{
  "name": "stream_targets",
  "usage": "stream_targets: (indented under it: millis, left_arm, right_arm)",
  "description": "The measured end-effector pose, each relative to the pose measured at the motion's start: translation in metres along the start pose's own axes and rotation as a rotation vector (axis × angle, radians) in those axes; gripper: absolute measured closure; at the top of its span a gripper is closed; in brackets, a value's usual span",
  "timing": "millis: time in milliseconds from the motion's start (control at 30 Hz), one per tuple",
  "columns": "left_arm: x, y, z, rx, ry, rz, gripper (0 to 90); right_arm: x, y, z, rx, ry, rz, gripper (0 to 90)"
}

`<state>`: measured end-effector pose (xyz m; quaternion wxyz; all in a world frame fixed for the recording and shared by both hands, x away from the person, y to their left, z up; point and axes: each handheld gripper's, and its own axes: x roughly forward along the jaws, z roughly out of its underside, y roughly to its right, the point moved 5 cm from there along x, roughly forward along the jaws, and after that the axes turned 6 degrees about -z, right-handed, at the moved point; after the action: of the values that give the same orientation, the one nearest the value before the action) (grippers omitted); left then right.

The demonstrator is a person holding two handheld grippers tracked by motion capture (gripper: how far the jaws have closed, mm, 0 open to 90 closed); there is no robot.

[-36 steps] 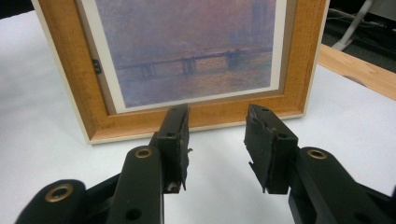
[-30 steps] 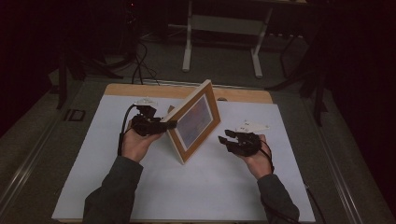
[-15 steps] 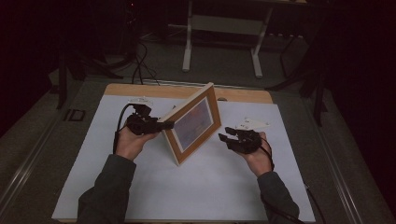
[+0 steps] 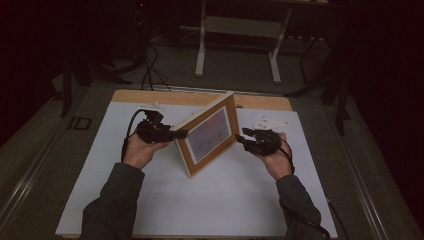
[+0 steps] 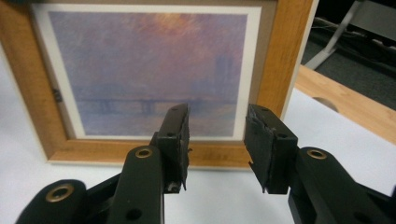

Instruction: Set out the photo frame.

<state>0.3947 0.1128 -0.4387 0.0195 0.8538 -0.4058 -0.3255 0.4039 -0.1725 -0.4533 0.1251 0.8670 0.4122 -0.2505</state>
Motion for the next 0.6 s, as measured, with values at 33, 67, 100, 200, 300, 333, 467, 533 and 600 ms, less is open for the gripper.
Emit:
stream_targets:
  millis: [33, 67, 100, 200, 300, 333, 467, 533, 600]
  left_arm:
    - [0.000, 0.000, 0.000, 0.007, -0.003, 0.000, 71.0]
    - [0.001, 0.000, -0.001, 0.012, -0.004, 0.002, 70.9]
    - [0.001, 0.001, -0.001, 0.015, -0.008, 0.003, 70.9]
    - [0.001, 0.001, -0.002, 0.028, -0.017, 0.008, 70.9]
    - [0.002, -0.001, -0.002, 0.020, -0.015, 0.027, 70.9]
    - [0.002, -0.002, -0.002, 0.017, -0.013, 0.035, 70.9]
    - [0.003, -0.004, -0.003, 0.015, -0.012, 0.052, 70.9]
    - [0.003, -0.004, -0.003, 0.025, -0.017, 0.053, 70.9]
    - [0.004, -0.004, -0.004, 0.035, -0.024, 0.050, 70.9]
  right_arm:
    - [0.000, 0.002, -0.001, 0.003, -0.002, 0.005, 59.1]
    - [0.000, 0.004, -0.002, 0.001, 0.000, 0.008, 59.1]
    - [0.000, 0.006, -0.003, 0.003, -0.004, 0.011, 59.1]
    - [0.001, 0.012, -0.005, 0.012, -0.009, 0.027, 59.2]
    - [0.000, 0.019, -0.006, 0.026, -0.009, 0.038, 59.1]
    - [0.000, 0.021, -0.006, 0.034, -0.007, 0.040, 59.0]
    - [0.000, 0.027, -0.007, 0.066, 0.004, 0.039, 59.0]
    - [0.001, 0.030, -0.007, 0.073, 0.003, 0.043, 59.0]
    - [0.002, 0.033, -0.008, 0.088, 0.006, 0.042, 59.0]
